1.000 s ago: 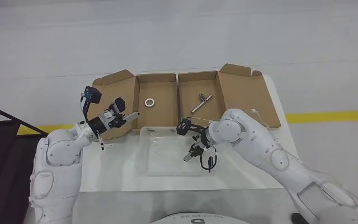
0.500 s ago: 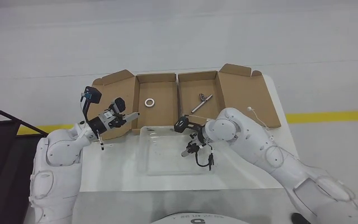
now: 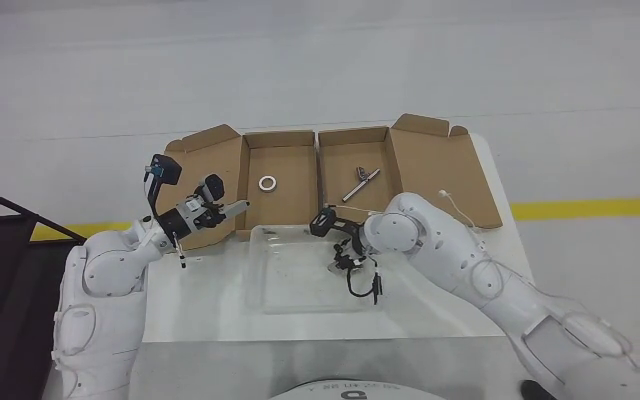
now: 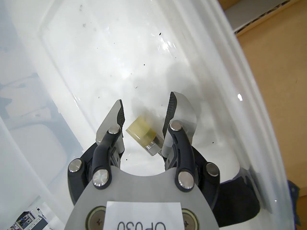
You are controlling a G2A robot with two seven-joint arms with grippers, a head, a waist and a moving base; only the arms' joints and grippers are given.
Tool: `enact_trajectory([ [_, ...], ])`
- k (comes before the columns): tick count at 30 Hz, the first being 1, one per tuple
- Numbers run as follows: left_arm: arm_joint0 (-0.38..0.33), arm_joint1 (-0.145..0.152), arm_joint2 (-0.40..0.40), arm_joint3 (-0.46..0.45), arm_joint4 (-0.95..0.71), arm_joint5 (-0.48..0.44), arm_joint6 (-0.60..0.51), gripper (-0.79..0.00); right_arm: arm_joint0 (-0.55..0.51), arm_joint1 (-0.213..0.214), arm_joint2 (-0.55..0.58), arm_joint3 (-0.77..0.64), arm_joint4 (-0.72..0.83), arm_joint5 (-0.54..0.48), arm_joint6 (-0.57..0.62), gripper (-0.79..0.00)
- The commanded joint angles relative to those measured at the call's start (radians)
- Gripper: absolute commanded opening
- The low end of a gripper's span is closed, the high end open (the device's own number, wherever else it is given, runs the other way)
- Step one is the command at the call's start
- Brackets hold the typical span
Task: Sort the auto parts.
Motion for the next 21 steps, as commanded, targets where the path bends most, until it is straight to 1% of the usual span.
enact_trajectory([
  [1,0.0,0.0,0.0,0.0,0.0,0.0,0.0,0.0,-0.001,0.002,0.005,-0.008,-0.002,-0.014,-0.005,-0.314],
  [2,0.0,0.0,0.0,0.0,0.0,0.0,0.0,0.0,-0.002,0.004,0.009,-0.013,-0.007,-0.019,-0.009,-0.289],
  [3,0.0,0.0,0.0,0.0,0.0,0.0,0.0,0.0,-0.004,0.006,0.01,-0.021,-0.018,-0.026,-0.01,-0.243],
  [4,0.0,0.0,0.0,0.0,0.0,0.0,0.0,0.0,-0.007,0.009,0.012,-0.032,-0.031,-0.037,-0.011,-0.215],
  [5,0.0,0.0,0.0,0.0,0.0,0.0,0.0,0.0,-0.011,0.011,0.015,-0.043,-0.041,-0.048,-0.017,-0.16],
  [6,0.0,0.0,0.0,0.0,0.0,0.0,0.0,0.0,-0.017,0.015,0.02,-0.053,-0.051,-0.057,-0.026,-0.123],
  [7,0.0,0.0,0.0,0.0,0.0,0.0,0.0,0.0,-0.023,0.018,0.027,-0.065,-0.061,-0.065,-0.044,-0.037],
  [8,0.0,0.0,0.0,0.0,0.0,0.0,0.0,0.0,-0.026,0.019,0.031,-0.069,-0.062,-0.067,-0.051,0.0],
  [16,0.0,0.0,0.0,0.0,0.0,0.0,0.0,0.0,-0.026,0.019,0.031,-0.069,-0.062,-0.067,-0.051,0.0],
  [18,0.0,0.0,0.0,0.0,0.0,0.0,0.0,0.0,-0.039,0.02,0.022,-0.07,-0.085,-0.071,-0.066,0.0],
  [20,0.0,0.0,0.0,0.0,0.0,0.0,0.0,0.0,-0.037,0.02,-0.004,-0.079,-0.147,-0.083,-0.023,0.0],
  [21,0.0,0.0,0.0,0.0,0.0,0.0,0.0,0.0,-0.036,0.019,-0.017,-0.089,-0.166,-0.088,-0.005,-0.089],
])
